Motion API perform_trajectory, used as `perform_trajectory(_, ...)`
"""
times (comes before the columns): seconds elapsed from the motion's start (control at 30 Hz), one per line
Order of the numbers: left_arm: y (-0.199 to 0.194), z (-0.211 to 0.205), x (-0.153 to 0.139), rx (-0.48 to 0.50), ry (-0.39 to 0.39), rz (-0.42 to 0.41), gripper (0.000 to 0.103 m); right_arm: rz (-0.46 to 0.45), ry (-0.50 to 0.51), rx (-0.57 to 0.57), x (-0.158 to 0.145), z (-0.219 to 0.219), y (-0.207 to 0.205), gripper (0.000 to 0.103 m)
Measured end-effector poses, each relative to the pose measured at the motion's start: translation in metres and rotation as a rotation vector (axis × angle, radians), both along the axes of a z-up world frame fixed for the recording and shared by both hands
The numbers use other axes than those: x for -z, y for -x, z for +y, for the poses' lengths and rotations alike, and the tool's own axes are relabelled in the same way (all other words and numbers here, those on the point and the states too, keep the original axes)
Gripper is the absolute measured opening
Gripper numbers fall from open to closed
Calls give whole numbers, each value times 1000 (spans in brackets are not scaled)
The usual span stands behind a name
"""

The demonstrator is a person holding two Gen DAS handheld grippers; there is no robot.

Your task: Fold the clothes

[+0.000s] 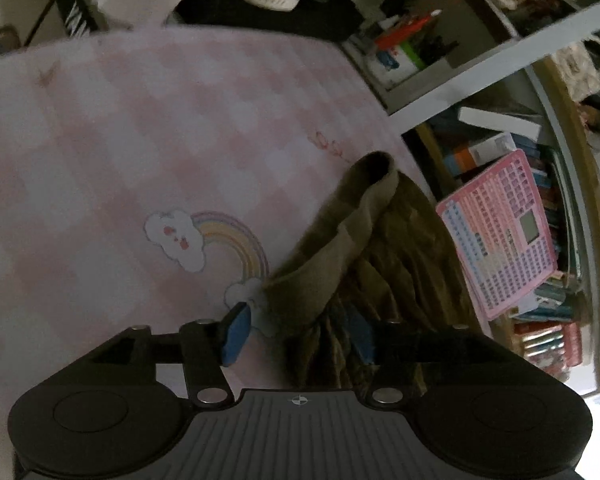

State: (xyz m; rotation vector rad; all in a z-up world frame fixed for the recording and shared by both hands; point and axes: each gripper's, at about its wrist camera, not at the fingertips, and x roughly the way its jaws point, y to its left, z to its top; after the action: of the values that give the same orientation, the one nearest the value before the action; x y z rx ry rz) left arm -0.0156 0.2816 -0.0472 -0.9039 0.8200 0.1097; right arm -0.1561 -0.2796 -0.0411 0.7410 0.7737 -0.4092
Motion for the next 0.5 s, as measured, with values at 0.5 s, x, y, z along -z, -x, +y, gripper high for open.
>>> perform_trajectory(0.5, 32, -65, -47, 281, -386, -117, 60, -43, 232, -247, -22, 79, -9, 59)
